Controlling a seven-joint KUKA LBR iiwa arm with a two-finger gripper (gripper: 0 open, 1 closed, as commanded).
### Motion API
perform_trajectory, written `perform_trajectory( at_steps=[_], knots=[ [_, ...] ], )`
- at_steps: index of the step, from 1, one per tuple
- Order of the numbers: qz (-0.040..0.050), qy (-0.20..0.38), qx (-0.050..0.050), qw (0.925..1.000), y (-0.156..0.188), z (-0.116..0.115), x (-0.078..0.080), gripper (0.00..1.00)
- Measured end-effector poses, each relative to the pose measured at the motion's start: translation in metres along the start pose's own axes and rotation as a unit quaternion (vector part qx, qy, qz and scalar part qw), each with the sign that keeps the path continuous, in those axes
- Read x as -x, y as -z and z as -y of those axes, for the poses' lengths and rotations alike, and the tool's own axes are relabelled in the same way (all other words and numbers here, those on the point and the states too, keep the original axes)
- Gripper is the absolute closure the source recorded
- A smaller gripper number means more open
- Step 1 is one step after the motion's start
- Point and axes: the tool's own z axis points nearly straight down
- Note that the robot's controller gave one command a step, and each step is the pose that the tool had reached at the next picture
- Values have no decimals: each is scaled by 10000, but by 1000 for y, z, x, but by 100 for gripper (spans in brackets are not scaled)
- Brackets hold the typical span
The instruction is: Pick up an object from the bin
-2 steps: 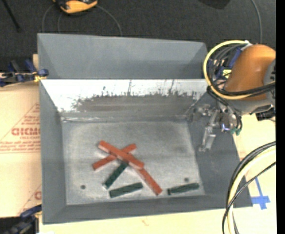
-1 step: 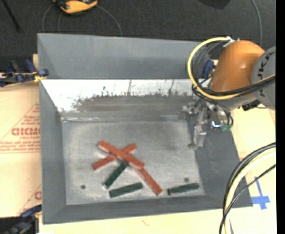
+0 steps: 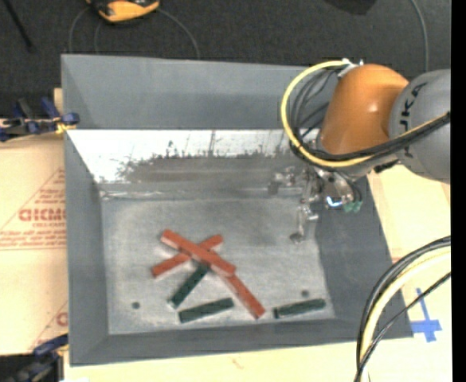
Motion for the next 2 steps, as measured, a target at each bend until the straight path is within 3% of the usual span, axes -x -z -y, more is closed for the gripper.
perform_trajectory(
  at_steps=[1,2],
  knots=[
    [-29,-40,-4,10000,-32,-16,-12,0],
    [-38,498,11,9988,-54,-60,-38,0]
  ],
)
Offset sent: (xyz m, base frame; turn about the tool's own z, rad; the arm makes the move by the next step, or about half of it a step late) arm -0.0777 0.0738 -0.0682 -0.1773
